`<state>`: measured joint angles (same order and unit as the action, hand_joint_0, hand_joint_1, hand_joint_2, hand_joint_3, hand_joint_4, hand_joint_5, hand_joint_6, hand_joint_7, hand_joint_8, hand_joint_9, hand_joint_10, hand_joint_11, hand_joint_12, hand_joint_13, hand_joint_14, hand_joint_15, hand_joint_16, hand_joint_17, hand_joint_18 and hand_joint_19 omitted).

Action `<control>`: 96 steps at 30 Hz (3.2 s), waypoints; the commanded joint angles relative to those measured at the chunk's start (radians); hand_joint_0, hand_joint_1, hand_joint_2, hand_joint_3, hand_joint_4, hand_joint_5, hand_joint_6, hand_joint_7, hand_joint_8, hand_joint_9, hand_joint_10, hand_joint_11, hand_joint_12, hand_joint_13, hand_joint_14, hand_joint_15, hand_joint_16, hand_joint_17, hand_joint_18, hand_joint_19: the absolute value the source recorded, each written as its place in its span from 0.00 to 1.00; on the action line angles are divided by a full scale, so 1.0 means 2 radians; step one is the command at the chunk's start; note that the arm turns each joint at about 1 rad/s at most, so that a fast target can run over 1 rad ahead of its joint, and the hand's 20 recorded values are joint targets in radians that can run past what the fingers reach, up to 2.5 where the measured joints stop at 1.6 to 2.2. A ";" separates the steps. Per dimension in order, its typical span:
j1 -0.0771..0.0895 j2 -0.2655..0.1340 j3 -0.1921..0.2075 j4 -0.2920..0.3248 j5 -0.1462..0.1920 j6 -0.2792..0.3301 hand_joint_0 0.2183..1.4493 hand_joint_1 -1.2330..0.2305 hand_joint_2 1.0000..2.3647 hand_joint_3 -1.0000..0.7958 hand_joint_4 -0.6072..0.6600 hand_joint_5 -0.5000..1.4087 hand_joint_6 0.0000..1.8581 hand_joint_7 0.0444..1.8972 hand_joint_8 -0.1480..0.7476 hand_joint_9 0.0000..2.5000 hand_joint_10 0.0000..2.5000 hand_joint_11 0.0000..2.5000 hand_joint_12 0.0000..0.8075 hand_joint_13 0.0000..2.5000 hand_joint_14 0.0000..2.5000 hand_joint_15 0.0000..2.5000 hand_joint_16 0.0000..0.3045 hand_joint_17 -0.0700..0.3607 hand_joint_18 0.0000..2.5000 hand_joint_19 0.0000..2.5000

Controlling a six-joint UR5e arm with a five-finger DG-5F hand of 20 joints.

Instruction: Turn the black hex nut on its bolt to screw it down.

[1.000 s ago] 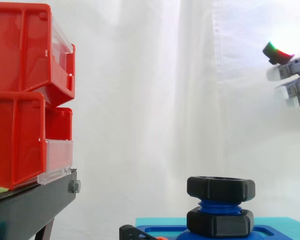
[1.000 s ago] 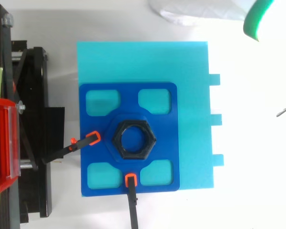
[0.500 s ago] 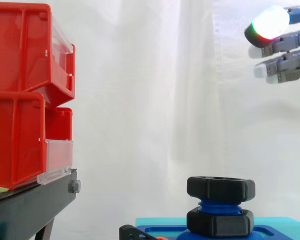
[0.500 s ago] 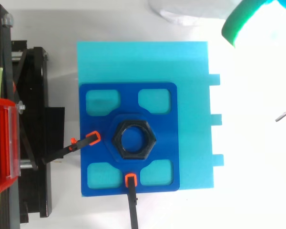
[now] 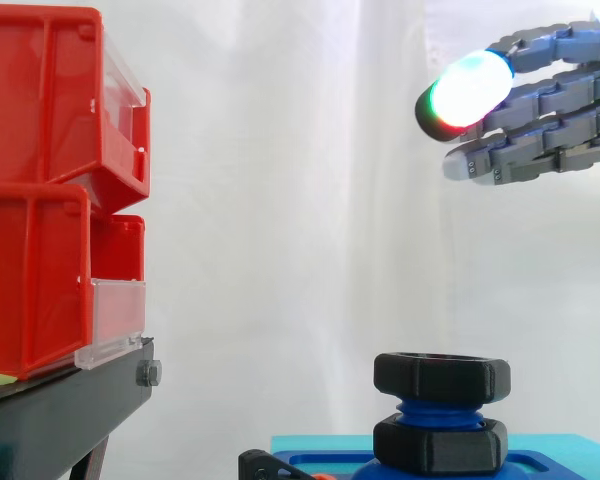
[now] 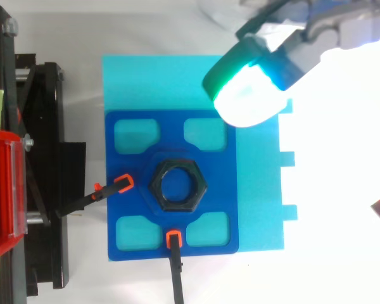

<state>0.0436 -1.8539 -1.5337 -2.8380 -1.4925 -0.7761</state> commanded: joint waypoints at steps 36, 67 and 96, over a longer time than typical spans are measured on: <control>0.073 -0.062 0.046 0.023 0.027 -0.291 0.16 0.50 0.00 0.28 0.53 0.13 0.27 0.34 0.36 0.06 0.00 0.00 0.38 0.03 0.00 0.00 0.19 0.46 0.00 0.00; 0.083 -0.126 0.093 0.029 0.034 -0.344 0.14 0.47 0.00 0.28 0.58 0.12 0.27 0.38 0.37 0.03 0.00 0.00 0.41 0.02 0.00 0.00 0.19 0.47 0.00 0.00; 0.077 -0.127 0.093 0.022 0.021 -0.423 0.18 0.54 0.00 0.28 0.60 0.14 0.27 0.47 0.38 0.05 0.00 0.00 0.39 0.04 0.00 0.00 0.18 0.44 0.00 0.00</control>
<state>0.1981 -2.1066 -1.3474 -2.7982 -1.4496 -1.6156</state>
